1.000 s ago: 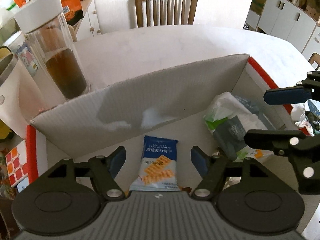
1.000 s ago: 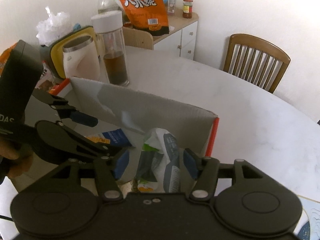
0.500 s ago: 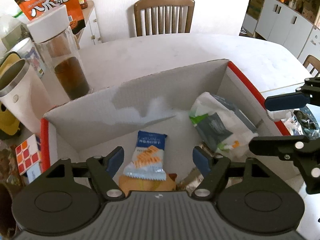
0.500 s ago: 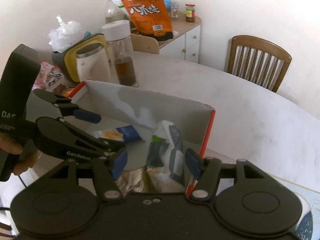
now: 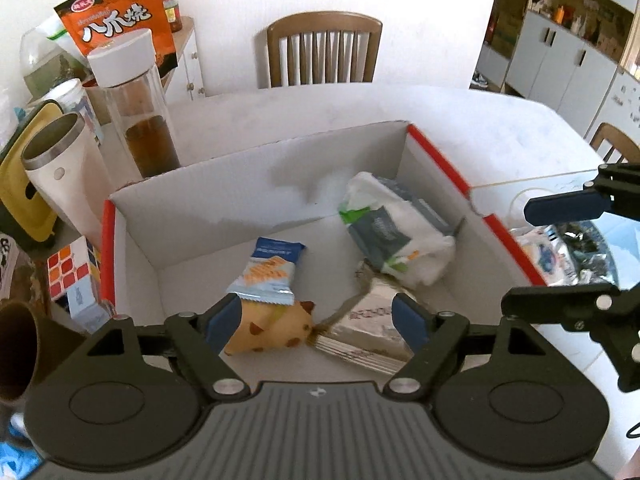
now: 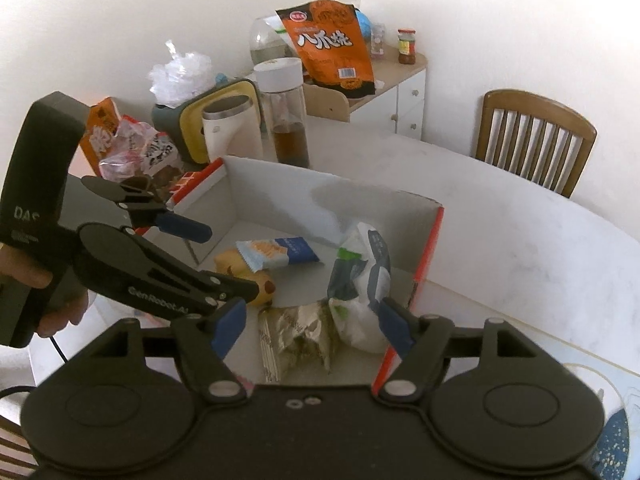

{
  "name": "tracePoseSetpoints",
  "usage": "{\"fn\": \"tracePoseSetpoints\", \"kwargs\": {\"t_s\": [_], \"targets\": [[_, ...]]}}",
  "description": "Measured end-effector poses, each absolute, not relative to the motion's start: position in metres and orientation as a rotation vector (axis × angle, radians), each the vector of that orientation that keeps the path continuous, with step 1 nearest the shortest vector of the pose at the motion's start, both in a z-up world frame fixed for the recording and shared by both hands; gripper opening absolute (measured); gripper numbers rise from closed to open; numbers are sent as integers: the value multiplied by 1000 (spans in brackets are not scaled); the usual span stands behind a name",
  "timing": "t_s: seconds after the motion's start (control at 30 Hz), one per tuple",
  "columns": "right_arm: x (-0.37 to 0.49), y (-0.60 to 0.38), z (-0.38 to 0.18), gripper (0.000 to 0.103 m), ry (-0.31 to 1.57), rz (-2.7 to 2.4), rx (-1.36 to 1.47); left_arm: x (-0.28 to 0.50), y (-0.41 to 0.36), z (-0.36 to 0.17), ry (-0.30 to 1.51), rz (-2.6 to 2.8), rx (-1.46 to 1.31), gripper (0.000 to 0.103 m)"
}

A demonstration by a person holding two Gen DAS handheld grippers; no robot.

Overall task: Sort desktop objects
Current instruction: 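Withdraw both tools from the box toward the items on the blue mat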

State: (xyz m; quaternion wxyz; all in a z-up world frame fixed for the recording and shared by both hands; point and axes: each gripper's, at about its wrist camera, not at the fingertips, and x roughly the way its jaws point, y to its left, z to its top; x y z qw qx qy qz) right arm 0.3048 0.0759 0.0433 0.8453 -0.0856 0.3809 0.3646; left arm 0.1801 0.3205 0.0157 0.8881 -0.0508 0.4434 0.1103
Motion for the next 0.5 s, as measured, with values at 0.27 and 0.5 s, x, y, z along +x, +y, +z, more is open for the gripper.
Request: {"fn": "tracePoseSetpoints", "kwargs": {"t_s": [0.27,0.5], "targets": [[279,54,52,85,734,786,-182,163,295,31,876,212,-120,82],[261,24,53,88,716,770,-155,150,268,42,821,219,-127,82]]}}
